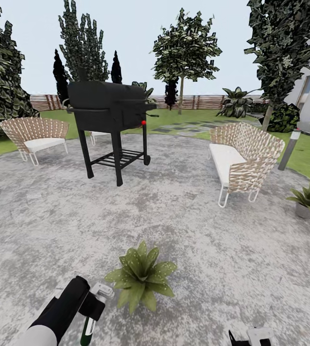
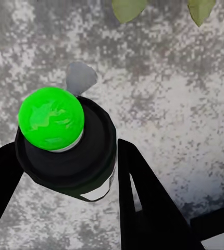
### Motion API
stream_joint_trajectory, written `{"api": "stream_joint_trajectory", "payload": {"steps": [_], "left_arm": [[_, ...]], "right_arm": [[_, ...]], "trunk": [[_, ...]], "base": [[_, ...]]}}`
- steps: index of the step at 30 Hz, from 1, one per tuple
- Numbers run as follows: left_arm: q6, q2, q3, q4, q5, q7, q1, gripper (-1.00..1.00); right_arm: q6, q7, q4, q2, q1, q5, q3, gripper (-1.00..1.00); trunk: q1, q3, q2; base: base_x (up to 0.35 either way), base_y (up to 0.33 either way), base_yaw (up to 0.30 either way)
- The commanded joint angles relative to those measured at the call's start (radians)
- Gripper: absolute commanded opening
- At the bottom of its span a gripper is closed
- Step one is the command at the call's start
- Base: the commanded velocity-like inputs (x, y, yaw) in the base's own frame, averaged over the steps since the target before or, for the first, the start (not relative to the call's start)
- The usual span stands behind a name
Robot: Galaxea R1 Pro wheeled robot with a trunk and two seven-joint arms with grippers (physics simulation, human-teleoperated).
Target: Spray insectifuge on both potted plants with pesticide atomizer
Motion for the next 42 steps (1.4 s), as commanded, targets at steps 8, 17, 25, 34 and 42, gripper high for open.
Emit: {"api": "stream_joint_trajectory", "payload": {"steps": [8,17,25,34,42], "left_arm": [[-0.107,0.014,-0.012,0.001,-0.031,-0.018,0.046,-1.0],[-0.181,0.0,-0.012,-0.013,-0.119,-0.052,0.068,-1.0],[-0.241,0.06,-0.009,-0.003,-0.115,-0.08,0.099,-1.0],[-0.315,0.017,-0.007,-0.021,-0.123,-0.191,0.095,-1.0],[-0.305,0.018,0.001,-0.013,-0.125,-0.193,0.101,-1.0]], "right_arm": [[-0.003,0.006,-0.001,-0.001,-0.001,0.002,-0.008,1.0],[-0.003,0.006,-0.001,0.0,-0.001,0.002,-0.008,1.0],[-0.003,0.007,-0.001,0.0,-0.001,0.002,-0.008,1.0],[-0.003,0.007,-0.001,-0.001,-0.001,0.002,-0.008,1.0],[-0.003,0.007,0.0,0.0,-0.001,0.002,-0.008,1.0]], "trunk": [[0.0,-0.001,0.0],[0.0,-0.001,0.0],[0.0,-0.001,0.0],[0.0,-0.001,0.0],[0.0,-0.001,0.0]], "base": [[0.006,0.0,0.0],[0.0,0.0,0.0],[0.0,0.0,0.0],[0.0,0.0,0.0],[0.0,0.0,0.0]]}}
